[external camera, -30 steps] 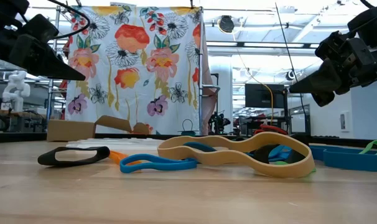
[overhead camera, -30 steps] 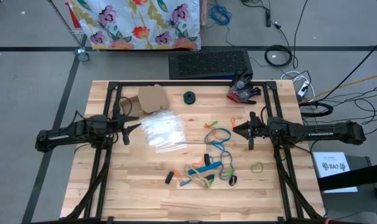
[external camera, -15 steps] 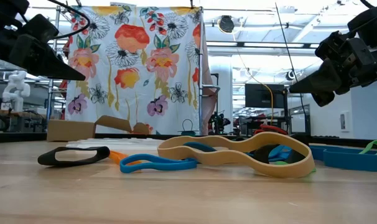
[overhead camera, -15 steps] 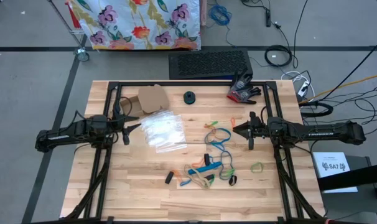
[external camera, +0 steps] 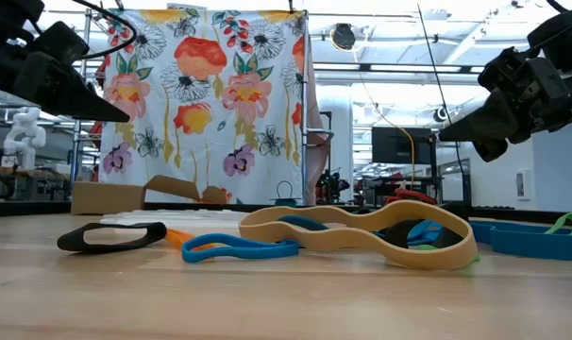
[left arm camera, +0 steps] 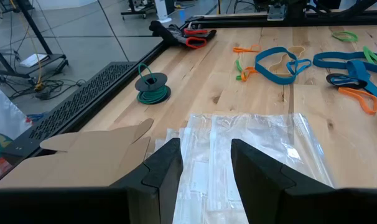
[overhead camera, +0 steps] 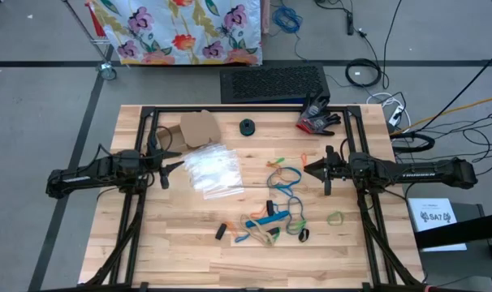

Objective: Sort rubber bands

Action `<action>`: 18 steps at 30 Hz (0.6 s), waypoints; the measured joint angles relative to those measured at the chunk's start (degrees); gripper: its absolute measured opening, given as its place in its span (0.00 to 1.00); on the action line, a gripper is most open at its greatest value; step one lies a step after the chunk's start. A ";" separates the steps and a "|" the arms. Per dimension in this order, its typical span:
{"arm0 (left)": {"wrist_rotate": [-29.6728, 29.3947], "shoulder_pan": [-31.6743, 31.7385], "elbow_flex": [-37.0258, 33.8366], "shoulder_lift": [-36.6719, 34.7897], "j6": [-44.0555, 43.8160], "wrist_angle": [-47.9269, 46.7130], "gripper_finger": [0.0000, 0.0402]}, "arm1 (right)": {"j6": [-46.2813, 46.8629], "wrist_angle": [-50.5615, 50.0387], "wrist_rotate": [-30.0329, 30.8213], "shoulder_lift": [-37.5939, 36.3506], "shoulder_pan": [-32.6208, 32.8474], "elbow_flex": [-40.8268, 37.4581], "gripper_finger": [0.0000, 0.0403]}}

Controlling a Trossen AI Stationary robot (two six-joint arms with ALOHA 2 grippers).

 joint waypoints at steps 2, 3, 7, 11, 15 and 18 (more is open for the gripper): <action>0.00 0.02 0.00 0.00 0.00 0.00 0.36 | 0.00 0.00 0.00 -0.01 0.00 0.00 0.11; 0.01 0.02 0.01 0.00 0.00 0.00 0.36 | 0.00 0.00 0.00 0.01 0.00 0.01 0.11; 0.01 0.01 0.01 0.00 0.00 0.00 0.36 | 0.00 -0.02 0.00 -0.01 0.01 0.01 0.11; 0.00 0.01 0.01 0.00 0.00 0.00 0.36 | 0.01 0.00 0.00 0.00 0.01 0.00 0.11; 0.00 0.02 0.00 0.00 0.00 0.02 0.36 | 0.00 -0.02 0.00 0.01 0.00 0.00 0.11; 0.77 0.02 0.00 0.00 -1.52 0.64 0.36 | 0.01 0.00 0.00 0.01 0.00 -0.01 0.11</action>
